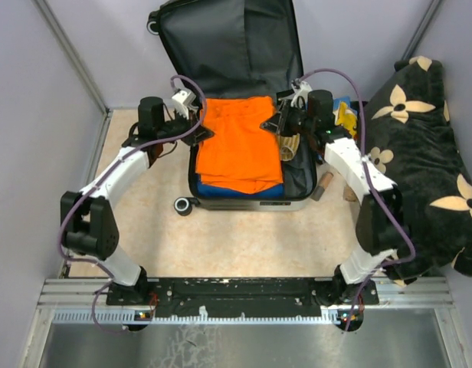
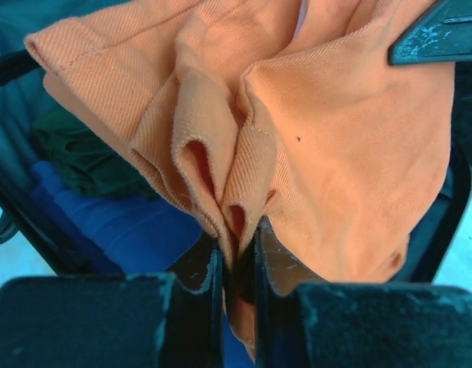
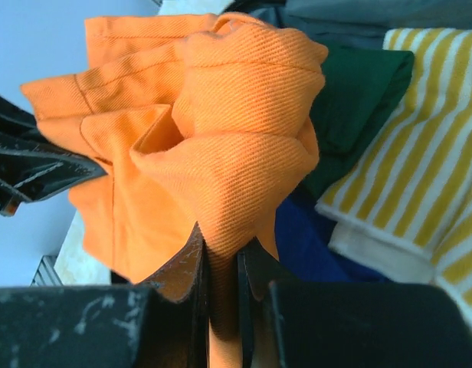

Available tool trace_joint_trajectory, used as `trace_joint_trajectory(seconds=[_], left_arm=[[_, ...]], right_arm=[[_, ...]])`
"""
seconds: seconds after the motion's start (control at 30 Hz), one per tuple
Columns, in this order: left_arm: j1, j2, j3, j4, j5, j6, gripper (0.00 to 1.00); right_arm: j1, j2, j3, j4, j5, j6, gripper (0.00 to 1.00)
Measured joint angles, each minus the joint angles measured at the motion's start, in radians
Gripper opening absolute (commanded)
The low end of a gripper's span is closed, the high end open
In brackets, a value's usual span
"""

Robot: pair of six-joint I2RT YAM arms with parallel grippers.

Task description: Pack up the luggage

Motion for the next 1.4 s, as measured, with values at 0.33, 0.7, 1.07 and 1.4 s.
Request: trace_joint_trajectory(seconds=[0.33, 0.7, 1.07, 1.4], left_arm=[[0.024, 0.210, 0.079, 0.002, -0.055, 0.000, 0.00], [0.034, 0.378, 0.210, -0.023, -0.109, 0.023, 0.25], [0.066, 0.350, 0.314, -0.124, -0.126, 0.114, 0.90], [0.077, 0.252, 0.445, -0.330, 0.036, 0.397, 0.87]], right_arm=[[-0.043, 0.328, 0.137, -0.003, -0.051, 0.016, 0.00], [-0.059, 0.432, 0.202, -0.003, -0.035, 0.016, 0.35], [-0.101, 0.437, 0.306, -0.088, -0.086, -0.072, 0.85], [-0.129, 0.388, 0.418, -0.261, -0.242, -0.348, 0.73]])
